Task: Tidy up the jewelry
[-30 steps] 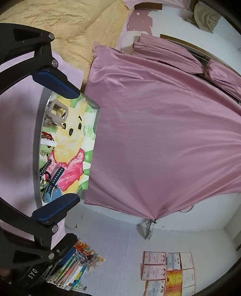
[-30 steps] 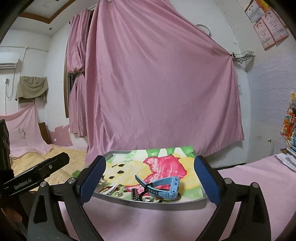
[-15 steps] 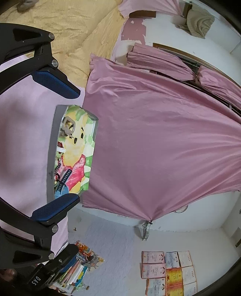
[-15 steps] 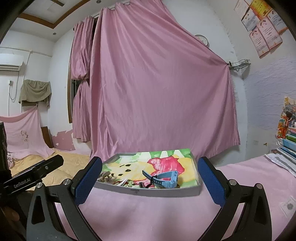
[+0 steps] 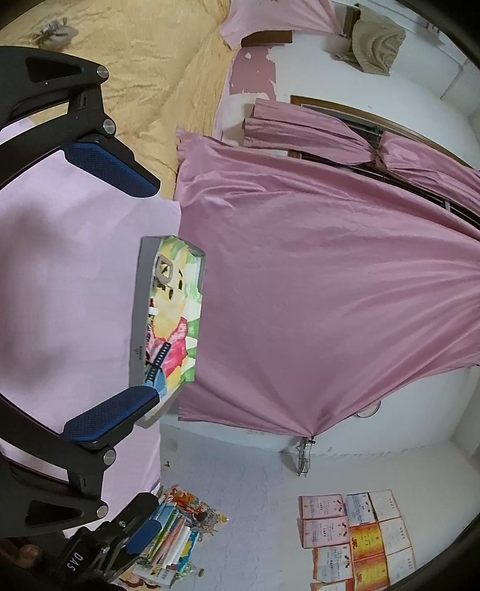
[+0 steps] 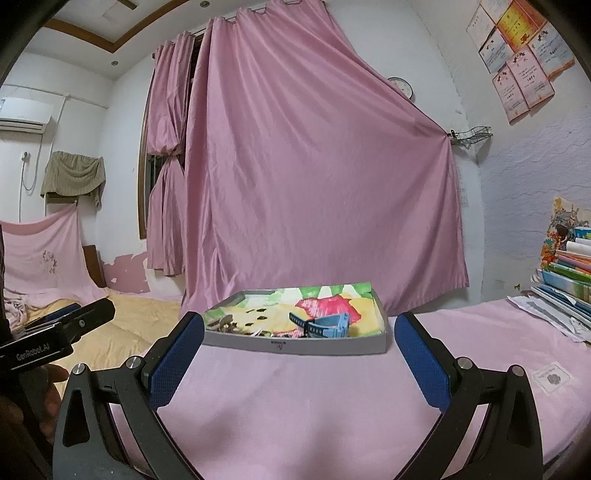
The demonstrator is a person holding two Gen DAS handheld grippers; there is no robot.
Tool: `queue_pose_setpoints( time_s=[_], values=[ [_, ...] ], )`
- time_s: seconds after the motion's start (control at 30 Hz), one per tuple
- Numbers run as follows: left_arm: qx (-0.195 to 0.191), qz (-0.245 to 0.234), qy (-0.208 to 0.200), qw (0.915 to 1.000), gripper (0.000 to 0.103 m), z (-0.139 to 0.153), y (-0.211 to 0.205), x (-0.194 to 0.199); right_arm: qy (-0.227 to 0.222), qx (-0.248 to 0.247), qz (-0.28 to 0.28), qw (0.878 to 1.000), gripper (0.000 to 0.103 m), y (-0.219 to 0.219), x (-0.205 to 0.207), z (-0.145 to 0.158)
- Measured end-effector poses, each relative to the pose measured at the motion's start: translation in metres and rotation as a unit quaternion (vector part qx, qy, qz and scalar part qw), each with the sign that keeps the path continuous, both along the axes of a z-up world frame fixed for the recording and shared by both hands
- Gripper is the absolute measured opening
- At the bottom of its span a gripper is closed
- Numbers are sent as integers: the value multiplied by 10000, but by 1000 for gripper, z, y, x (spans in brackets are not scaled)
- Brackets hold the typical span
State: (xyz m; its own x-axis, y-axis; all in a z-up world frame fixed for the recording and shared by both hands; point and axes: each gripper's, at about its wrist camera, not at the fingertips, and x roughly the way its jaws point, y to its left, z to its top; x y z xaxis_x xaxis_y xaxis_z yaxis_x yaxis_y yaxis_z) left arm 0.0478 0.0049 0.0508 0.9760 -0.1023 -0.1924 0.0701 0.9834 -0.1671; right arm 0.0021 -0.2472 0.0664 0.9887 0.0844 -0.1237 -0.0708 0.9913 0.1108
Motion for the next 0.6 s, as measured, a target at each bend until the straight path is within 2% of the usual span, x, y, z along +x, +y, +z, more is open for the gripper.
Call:
queue_pose_setpoints(
  time_s=[0.27,0.6],
  values=[
    [116,214,142,9996,103,-24,1,-30,-15,20,8,10000,101,-6,-27,-10],
    [92,296,55,9995,103,-31,4,-49,125,-3,43,9999,101,-3,-40,-29]
  ],
)
